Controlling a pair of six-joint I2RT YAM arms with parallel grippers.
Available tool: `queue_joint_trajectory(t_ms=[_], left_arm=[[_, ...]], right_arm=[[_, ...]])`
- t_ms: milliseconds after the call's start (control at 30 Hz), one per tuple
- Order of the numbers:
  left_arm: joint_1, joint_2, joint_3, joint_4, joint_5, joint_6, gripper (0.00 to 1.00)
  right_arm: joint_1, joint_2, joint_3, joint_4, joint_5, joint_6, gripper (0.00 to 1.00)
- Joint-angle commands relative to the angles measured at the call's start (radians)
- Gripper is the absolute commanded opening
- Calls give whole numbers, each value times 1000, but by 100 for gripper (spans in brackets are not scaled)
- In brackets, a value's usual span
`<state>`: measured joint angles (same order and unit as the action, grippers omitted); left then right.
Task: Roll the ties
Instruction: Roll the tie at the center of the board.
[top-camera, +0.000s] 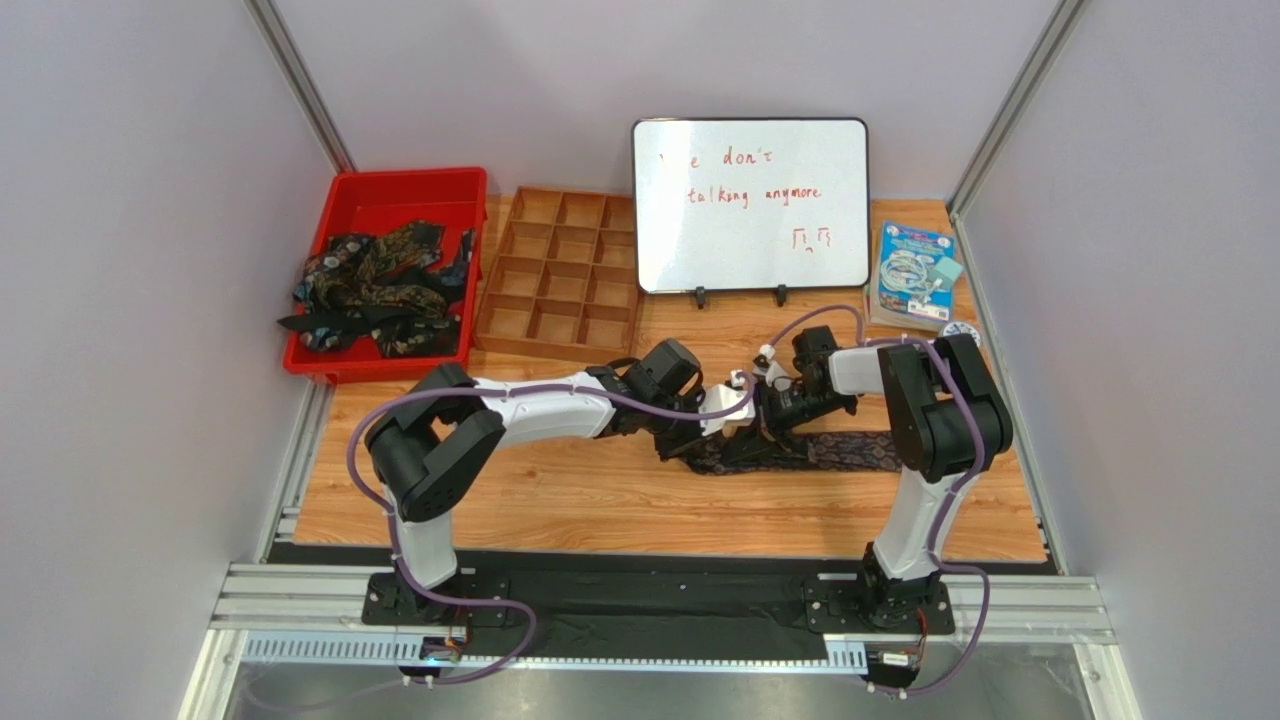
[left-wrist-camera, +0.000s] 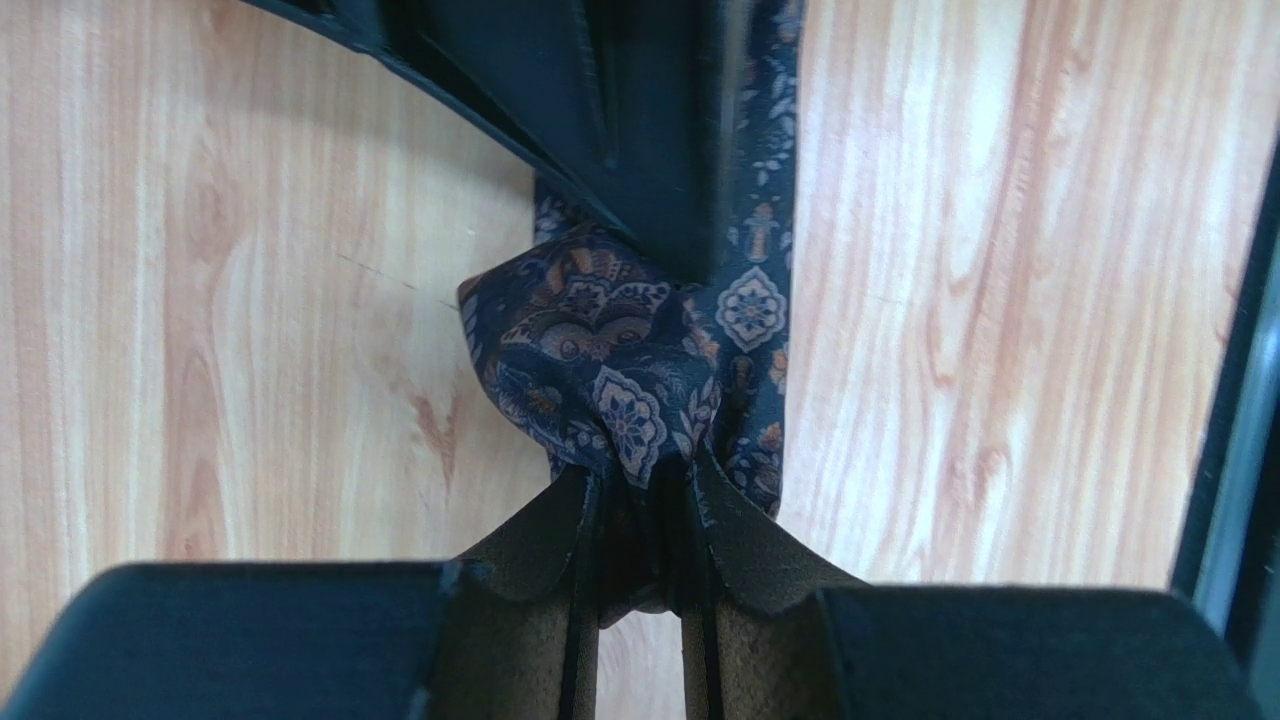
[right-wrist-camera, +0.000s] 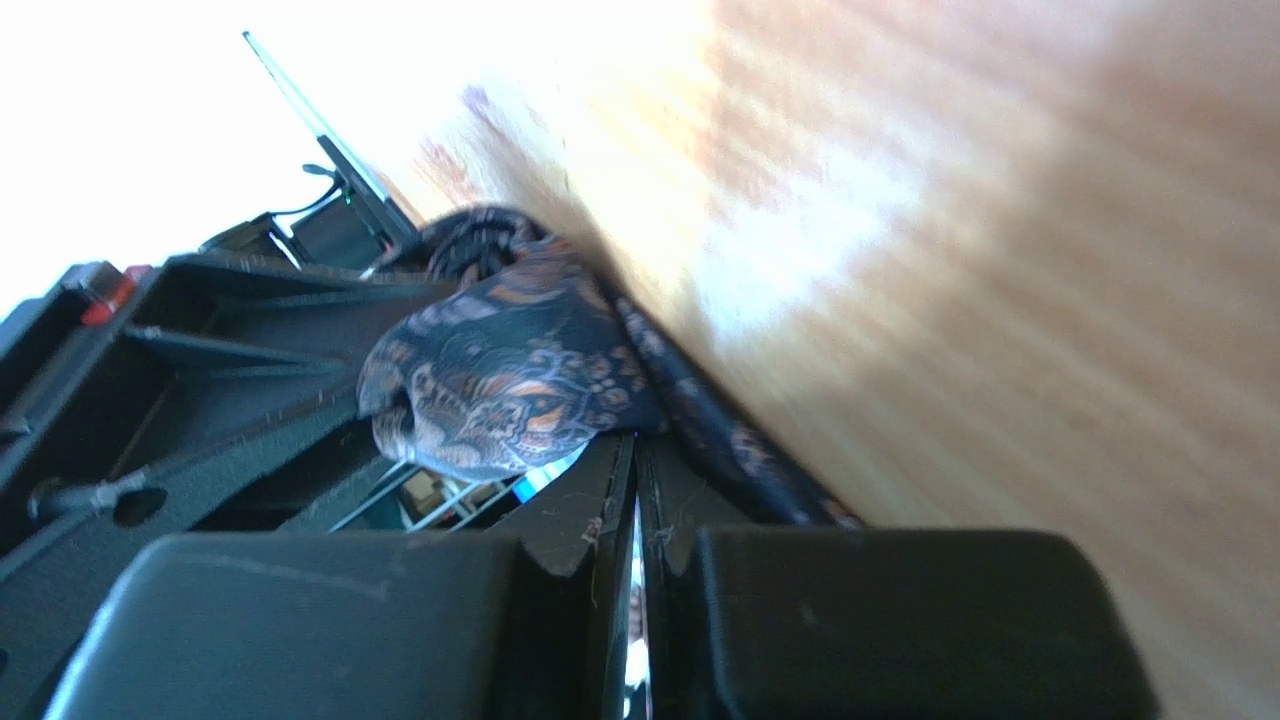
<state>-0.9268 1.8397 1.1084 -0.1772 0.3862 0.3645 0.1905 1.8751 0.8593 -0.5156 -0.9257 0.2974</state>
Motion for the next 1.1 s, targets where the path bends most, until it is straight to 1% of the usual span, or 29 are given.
queue_joint_trajectory(t_ms=[0,67,100,167,200,233,300,333,400,433,500,533,600,700,767,833,900,967,1067], left_arm=[[-3,-69,-25,-33,62,7,7],[-4,-66,-31,-47,94,30,7],[-3,-56,-38,-47,89,33,7],[-3,-42,-42,-50,63,51,7],[-3,-33,-50,-48,59,59,7],[-3,-30,-54,-35,43,60,7],[-4,-20,-56,-34,34,65,6],[-4,-19,-58,-21,14,62,6],[-1,-11,-55,-12,-9,57,6],[0,-8,-51,-5,-33,50,6],[11,3,-39,1,-52,19,6],[14,7,-33,-5,-70,8,6],[20,7,-28,1,-82,-5,6],[22,3,-33,13,-96,-22,6],[22,3,-35,16,-95,-38,6],[22,-5,-38,25,-90,-44,6],[22,-13,-48,39,-96,-48,6],[23,-17,-61,45,-84,-55,6],[23,-36,-74,65,-27,-71,6]], right_arm=[[7,45,-57,64,114,166,7],[9,35,-57,83,117,169,5],[10,30,-43,78,93,145,5],[10,-13,-10,-7,70,64,5],[4,-37,22,-44,74,-25,5],[-2,-60,36,-122,74,-70,7],[-26,-122,56,-191,100,-127,7],[-40,-137,55,-240,99,-121,7],[-78,-166,32,-262,82,-68,7],[-89,-171,-12,-258,73,33,6],[-91,-197,-55,-224,86,126,4],[-91,-200,-87,-203,115,205,3],[-62,-174,-103,-189,119,241,0],[-4,-151,-88,-178,143,288,0],[47,-117,-89,-124,124,365,0],[75,-97,-82,-69,128,400,0],[98,-70,-88,-12,122,471,0],[121,-54,-95,3,145,506,0],[135,-33,-123,40,183,566,0]])
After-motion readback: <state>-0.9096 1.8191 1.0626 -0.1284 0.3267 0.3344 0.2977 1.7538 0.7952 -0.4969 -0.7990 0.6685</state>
